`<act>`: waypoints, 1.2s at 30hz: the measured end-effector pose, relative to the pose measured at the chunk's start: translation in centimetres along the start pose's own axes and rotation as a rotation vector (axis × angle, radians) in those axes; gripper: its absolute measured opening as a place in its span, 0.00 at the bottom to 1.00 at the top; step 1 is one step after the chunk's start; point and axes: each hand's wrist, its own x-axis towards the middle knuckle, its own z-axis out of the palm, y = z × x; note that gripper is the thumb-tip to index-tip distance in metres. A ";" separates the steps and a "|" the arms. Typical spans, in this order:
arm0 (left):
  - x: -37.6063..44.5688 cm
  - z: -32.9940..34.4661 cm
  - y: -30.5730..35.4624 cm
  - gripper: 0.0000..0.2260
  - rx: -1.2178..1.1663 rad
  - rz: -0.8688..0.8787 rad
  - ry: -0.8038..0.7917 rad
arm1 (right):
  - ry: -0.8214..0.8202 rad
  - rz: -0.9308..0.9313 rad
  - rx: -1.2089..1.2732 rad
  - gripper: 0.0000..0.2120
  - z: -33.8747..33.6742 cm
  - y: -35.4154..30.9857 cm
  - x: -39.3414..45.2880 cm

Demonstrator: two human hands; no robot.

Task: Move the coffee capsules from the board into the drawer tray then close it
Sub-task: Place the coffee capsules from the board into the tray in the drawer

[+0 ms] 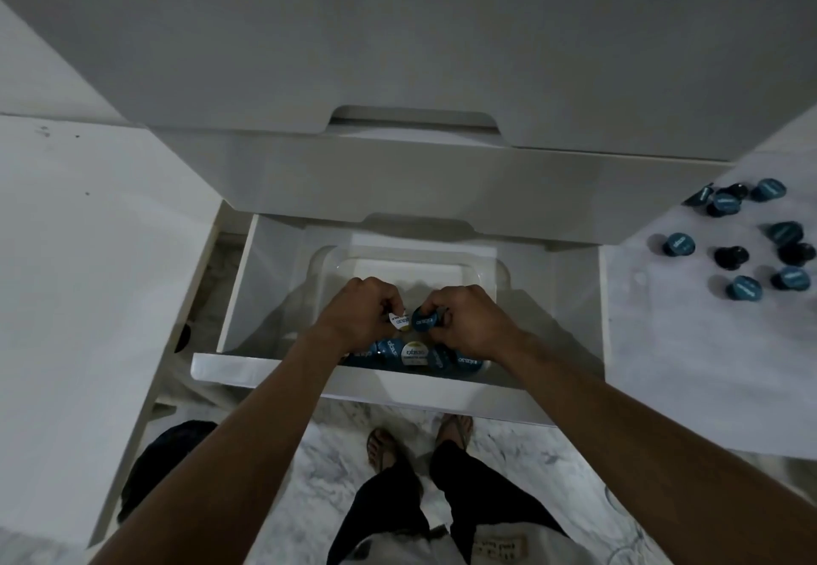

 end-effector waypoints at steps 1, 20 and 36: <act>0.0 0.0 0.0 0.10 -0.013 -0.003 -0.001 | 0.000 0.000 -0.002 0.15 0.0 -0.1 0.0; 0.1 -0.1 -1.1 0.06 -0.058 0.012 -0.006 | -0.038 -0.003 0.013 0.14 0.5 -0.2 0.4; -1.7 -2.4 -0.7 0.13 -0.117 0.093 0.247 | 0.234 0.013 0.250 0.22 -1.0 -2.0 -2.0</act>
